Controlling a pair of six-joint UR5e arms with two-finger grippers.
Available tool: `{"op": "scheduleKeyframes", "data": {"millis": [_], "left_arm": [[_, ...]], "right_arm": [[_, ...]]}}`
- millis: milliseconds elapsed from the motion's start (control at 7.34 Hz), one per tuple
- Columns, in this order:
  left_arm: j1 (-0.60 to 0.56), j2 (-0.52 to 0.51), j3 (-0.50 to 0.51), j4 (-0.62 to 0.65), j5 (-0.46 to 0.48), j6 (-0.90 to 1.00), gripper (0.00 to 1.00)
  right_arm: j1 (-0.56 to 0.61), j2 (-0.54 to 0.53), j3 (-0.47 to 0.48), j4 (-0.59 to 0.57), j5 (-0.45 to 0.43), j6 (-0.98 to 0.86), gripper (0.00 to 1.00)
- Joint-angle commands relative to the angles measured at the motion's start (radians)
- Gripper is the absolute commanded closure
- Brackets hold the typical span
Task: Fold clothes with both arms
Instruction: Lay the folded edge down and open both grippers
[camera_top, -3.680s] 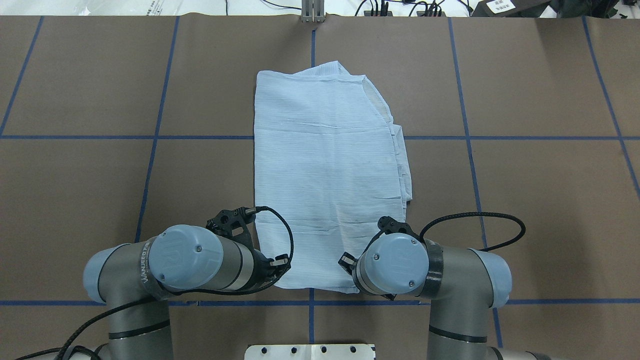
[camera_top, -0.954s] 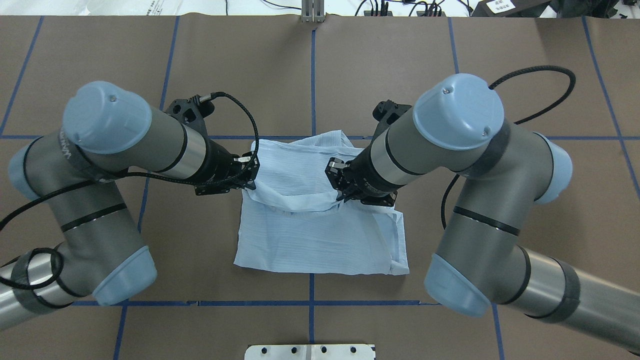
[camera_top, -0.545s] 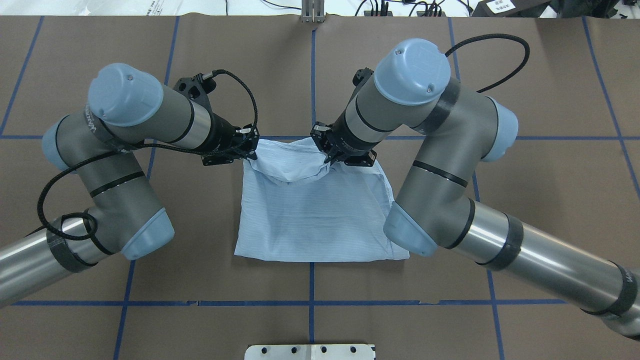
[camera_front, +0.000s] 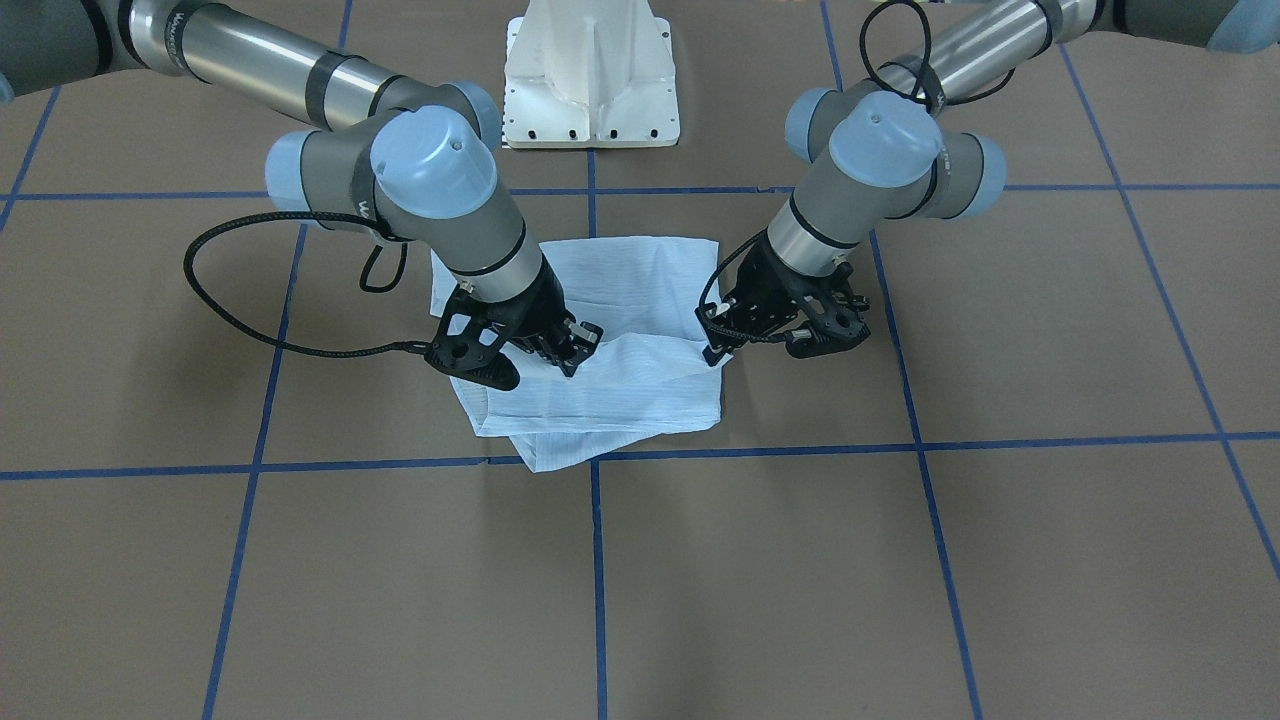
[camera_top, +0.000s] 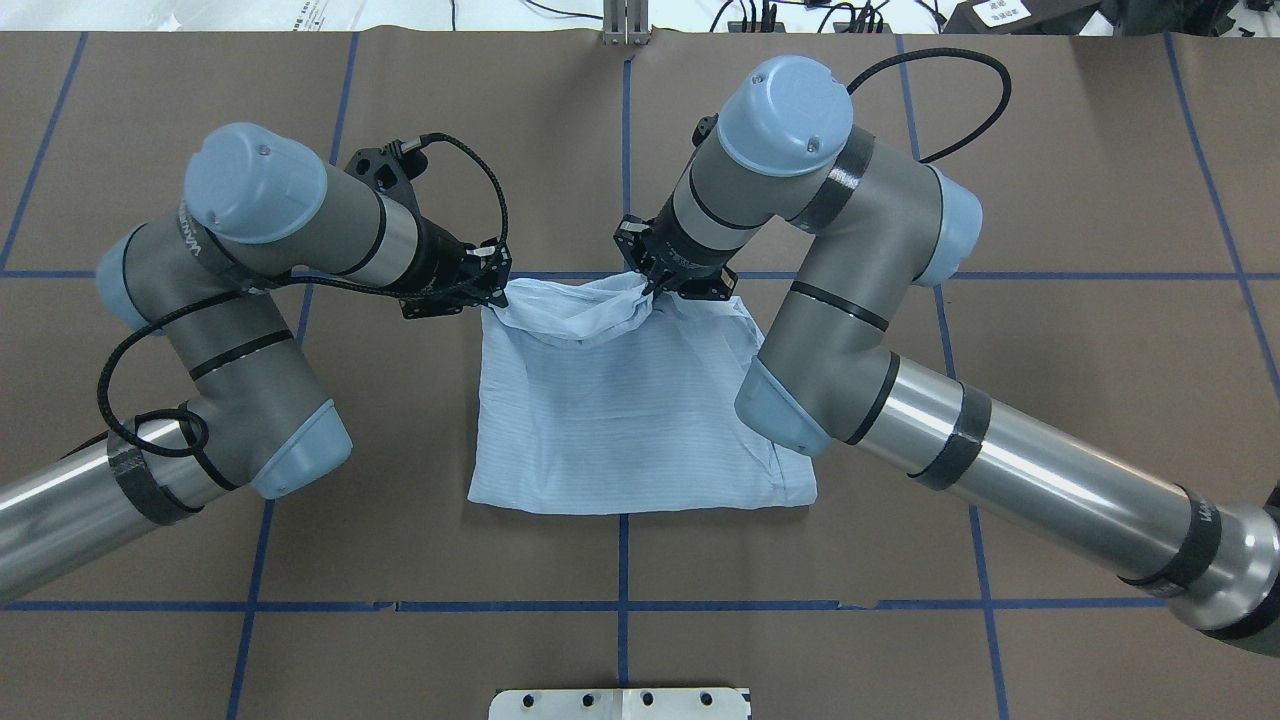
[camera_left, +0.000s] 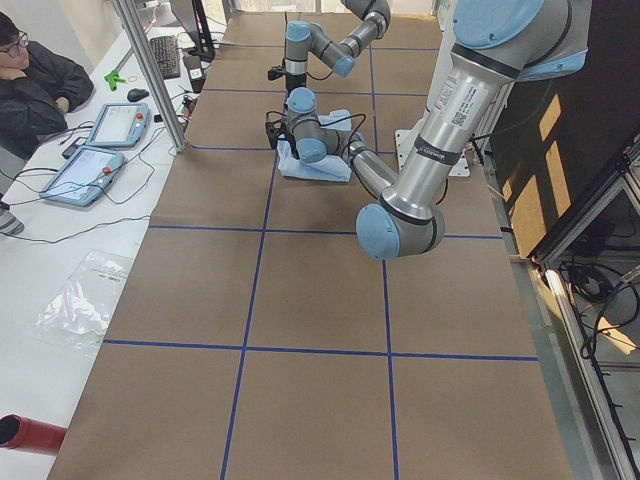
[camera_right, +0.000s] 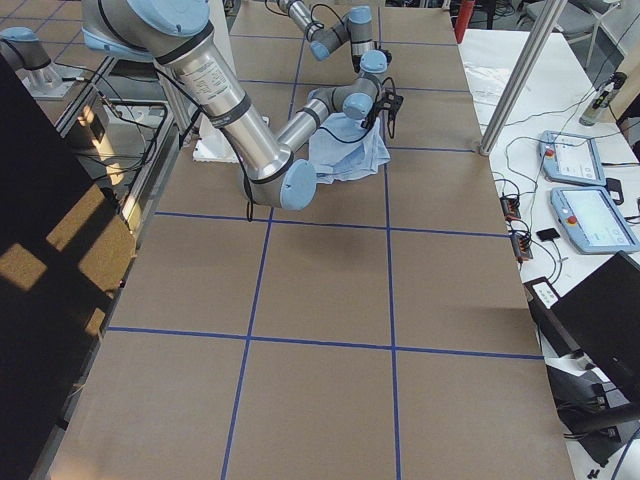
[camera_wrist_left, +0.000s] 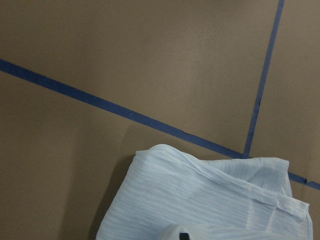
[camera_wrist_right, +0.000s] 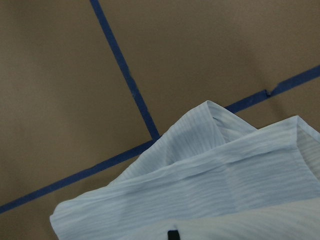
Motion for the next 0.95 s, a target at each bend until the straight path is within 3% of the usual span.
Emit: {"op": "scheduleKeyframes", "data": {"millis": [0, 136, 273, 545, 818], "left_arm": [[0.001, -0.009, 0.021, -0.012, 0.0, -0.001, 1.0], [0.001, -0.009, 0.021, -0.014, 0.0, -0.001, 0.27], [-0.001, -0.009, 0.02, -0.015, 0.002, 0.003, 0.0], [-0.06, -0.006, 0.023, -0.011, -0.003, 0.01, 0.0], [-0.122, 0.023, 0.017, -0.005, -0.085, 0.069, 0.0]], "right_arm": [[0.001, 0.012, -0.029, 0.016, 0.001, 0.001, 1.0], [0.002, 0.011, -0.032, 0.027, -0.002, 0.0, 0.01], [0.007, 0.011, -0.033, 0.054, -0.002, 0.0, 0.0], [0.033, 0.006, -0.049, 0.081, 0.008, -0.031, 0.0], [0.035, 0.003, -0.037, 0.084, 0.008, -0.11, 0.0]]}}
